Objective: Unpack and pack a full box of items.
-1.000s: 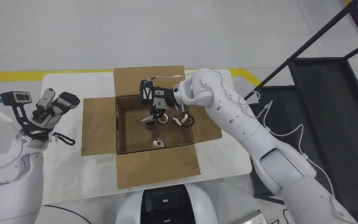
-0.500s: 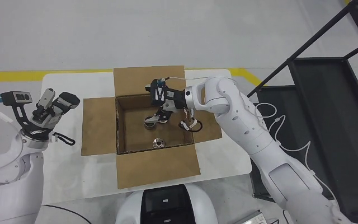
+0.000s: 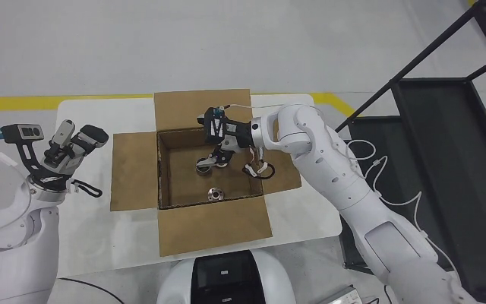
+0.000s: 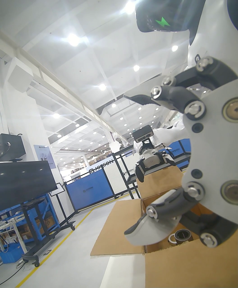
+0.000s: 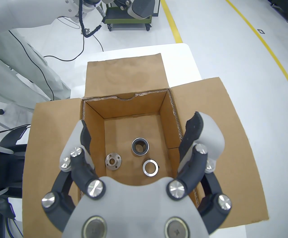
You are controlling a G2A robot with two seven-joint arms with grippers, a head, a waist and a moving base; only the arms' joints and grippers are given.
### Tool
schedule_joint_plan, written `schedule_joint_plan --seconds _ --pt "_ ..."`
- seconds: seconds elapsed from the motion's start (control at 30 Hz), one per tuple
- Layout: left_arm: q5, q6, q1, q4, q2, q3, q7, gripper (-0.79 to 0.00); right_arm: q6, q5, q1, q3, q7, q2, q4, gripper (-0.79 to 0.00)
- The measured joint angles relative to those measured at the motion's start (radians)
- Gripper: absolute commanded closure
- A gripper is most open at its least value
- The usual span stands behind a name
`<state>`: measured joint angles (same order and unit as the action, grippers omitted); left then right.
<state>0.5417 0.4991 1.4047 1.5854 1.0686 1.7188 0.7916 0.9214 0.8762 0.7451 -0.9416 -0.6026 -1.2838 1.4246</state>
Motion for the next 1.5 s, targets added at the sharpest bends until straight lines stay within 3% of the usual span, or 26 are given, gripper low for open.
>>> schedule_joint_plan --seconds 0.97,1.1,1.27,1.5 --pt "-0.009 -0.003 0.002 0.005 0.000 0.000 -0.004 -0.785 -0.012 -0.010 0.011 -0.003 0.007 0.001 -0.003 -0.785" --pt "-0.102 -0.015 0.019 0.026 -0.008 0.018 0.024 -0.785 -0.010 -0.122 0.051 -0.046 -0.003 0.017 -0.005 -0.785" --pt "-0.196 -0.024 0.012 -0.017 -0.024 0.063 0.113 -0.785 -0.029 -0.295 0.142 -0.151 -0.067 0.054 0.029 -0.785" --pt "-0.224 -0.068 -0.016 -0.104 -0.049 0.100 0.297 -0.785 -0.186 -0.627 0.349 -0.326 -0.168 0.107 0.128 -0.785"
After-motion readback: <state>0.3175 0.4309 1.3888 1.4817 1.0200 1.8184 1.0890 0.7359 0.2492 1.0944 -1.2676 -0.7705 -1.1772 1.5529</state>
